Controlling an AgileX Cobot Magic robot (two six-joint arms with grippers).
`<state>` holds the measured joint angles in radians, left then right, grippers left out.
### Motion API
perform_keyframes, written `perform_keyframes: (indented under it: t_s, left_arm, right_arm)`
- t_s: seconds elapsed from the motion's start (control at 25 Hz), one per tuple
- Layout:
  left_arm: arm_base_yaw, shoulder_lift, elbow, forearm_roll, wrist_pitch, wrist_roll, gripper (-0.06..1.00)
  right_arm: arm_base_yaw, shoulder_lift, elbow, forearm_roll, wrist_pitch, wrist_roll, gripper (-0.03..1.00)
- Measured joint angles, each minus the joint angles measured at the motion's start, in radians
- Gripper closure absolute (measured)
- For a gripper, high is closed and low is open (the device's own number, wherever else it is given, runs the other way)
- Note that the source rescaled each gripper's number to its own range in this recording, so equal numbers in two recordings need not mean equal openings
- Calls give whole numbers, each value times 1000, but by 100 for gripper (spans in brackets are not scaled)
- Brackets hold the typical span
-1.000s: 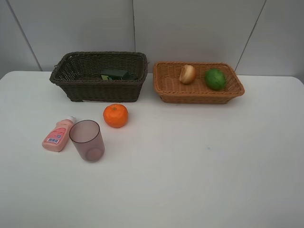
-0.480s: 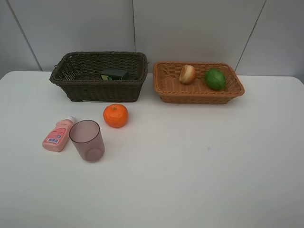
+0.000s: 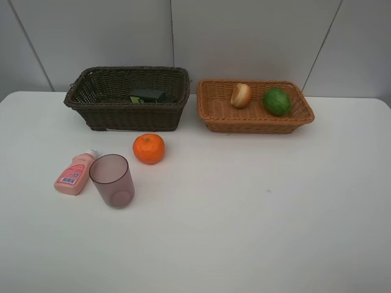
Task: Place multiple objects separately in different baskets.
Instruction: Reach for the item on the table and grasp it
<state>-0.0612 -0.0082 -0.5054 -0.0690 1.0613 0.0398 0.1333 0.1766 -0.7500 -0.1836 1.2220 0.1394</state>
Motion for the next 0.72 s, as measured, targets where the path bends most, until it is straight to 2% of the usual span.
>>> perform_keyframes:
  t_s: [0.2, 0.4, 0.6, 0.72]
  left_arm:
    - [0, 0, 0, 0, 0, 0, -5]
    - [0, 0, 0, 0, 0, 0, -5]
    - [0, 0, 0, 0, 0, 0, -5]
    - [0, 0, 0, 0, 0, 0, -5]
  right_arm:
    - [0, -82, 81, 67, -26, -109, 5]
    - [0, -101, 174, 110, -56, -129, 5]
    - [2, -103, 216, 129, -137, -169, 5]
    - [15, -104, 224, 133, -149, -180, 5]
